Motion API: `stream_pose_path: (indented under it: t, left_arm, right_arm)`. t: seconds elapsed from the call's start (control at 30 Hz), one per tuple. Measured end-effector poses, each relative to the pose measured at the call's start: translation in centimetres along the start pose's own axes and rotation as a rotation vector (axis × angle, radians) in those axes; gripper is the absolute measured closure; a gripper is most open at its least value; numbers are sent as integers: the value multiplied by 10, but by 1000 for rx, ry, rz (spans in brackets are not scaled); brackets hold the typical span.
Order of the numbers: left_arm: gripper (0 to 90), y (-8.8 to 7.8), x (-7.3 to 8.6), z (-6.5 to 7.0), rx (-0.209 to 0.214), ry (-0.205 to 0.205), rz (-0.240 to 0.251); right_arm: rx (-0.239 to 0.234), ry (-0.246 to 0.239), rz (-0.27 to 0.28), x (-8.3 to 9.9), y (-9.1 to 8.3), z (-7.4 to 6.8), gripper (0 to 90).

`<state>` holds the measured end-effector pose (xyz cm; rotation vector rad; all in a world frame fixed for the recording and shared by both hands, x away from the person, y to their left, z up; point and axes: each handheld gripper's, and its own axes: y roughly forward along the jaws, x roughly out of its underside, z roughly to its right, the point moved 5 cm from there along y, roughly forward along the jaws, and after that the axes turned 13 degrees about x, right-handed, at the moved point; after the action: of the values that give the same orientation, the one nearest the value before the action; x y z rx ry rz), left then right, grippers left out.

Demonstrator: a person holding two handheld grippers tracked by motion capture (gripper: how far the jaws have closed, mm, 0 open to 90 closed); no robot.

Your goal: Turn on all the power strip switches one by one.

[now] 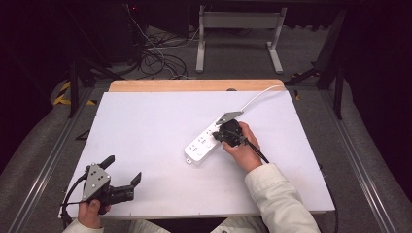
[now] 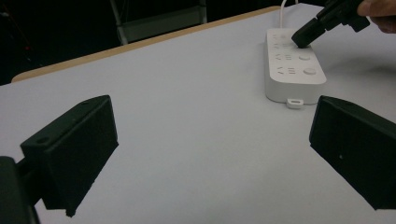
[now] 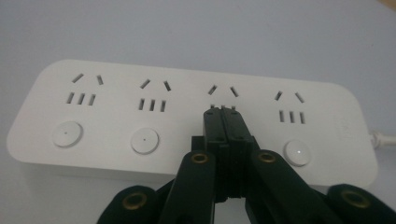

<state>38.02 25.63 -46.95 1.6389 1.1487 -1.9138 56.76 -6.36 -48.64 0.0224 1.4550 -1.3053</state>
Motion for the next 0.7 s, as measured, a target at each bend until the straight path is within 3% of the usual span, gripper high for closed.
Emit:
stream_pose_path:
  t: [0.07,0.13,0.23,0.7]
  left_arm:
    - [14,0,0,0,-1,-6,1]
    - [14,1,0,-2,-2,-7,-5]
    - [15,1,0,-1,-2,1,-6]
    - [15,0,0,-1,-3,-6,0]
  right_arm:
    - [-17,34,74,-7,-11,2,900]
    - [-35,43,106,-14,-19,0,900]
    - [-46,9,103,-17,-25,-6,900]
    - [-76,8,117,-21,-30,-9,900]
